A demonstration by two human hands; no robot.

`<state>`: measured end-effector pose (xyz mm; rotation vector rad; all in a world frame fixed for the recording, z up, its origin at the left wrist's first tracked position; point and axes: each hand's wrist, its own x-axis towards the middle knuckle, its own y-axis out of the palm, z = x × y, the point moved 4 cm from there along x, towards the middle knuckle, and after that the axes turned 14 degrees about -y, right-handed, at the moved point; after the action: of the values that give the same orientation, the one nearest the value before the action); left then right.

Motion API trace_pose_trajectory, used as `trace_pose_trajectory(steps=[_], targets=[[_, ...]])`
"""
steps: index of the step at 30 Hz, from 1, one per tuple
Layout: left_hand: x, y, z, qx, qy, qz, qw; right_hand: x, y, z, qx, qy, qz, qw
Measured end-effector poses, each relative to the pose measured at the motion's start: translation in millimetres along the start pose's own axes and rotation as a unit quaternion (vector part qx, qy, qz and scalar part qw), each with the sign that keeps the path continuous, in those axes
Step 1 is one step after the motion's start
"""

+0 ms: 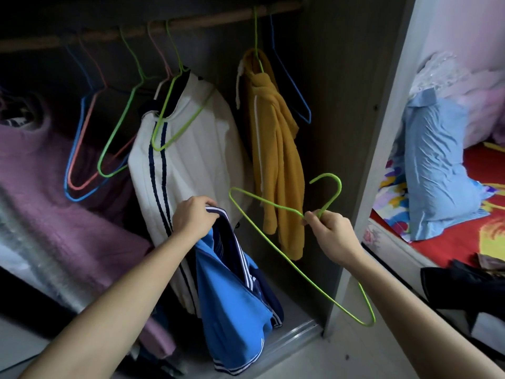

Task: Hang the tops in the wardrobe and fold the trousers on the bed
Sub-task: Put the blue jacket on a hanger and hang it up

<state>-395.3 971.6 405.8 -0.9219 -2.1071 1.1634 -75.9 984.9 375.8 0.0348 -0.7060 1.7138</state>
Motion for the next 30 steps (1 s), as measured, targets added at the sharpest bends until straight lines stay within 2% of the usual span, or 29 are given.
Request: trace_pose_trajectory(steps=[4, 7, 9, 12, 15, 19, 22, 25, 28, 29, 30], targets=[[2, 12, 3, -0.056, -0.068, -0.001, 0.996, -13, -1, -6, -0.081, -0.016, 0.099, 0.992], [-4, 21, -8, -0.065, -0.041, 0.016, 0.997, -20, 8, 0, -0.086, -0.027, 0.161, 0.983], [-12, 24, -20, -0.067, -0.011, 0.018, 0.998, -20, 17, 4, -0.082, -0.043, 0.159, 0.983], [-23, 19, -37, -0.100, 0.032, 0.003, 0.994, -14, 32, 6, -0.100, -0.043, 0.115, 0.987], [-27, 7, -39, -0.118, 0.049, -0.024, 0.991, -2, 30, 11, -0.122, -0.041, 0.022, 0.991], [-25, -7, -36, -0.019, 0.108, -0.036, 0.993, 11, 15, 29, -0.051, -0.099, -0.128, 0.985], [-28, -21, -40, 0.017, 0.136, -0.086, 0.987, 5, 22, 37, -0.014, -0.131, -0.163, 0.978], [-23, -43, -52, -0.048, 0.137, -0.120, 0.982, 1, 38, 35, -0.025, -0.117, -0.084, 0.989], [-21, -55, -69, -0.070, 0.151, -0.114, 0.979, 4, 61, 29, -0.140, -0.049, 0.086, 0.985], [-24, -54, -74, -0.058, 0.165, -0.110, 0.978, 6, 65, 29, -0.153, -0.033, 0.110, 0.981], [-29, -51, -79, -0.053, 0.180, -0.107, 0.976, 8, 66, 31, -0.147, -0.025, 0.101, 0.984]])
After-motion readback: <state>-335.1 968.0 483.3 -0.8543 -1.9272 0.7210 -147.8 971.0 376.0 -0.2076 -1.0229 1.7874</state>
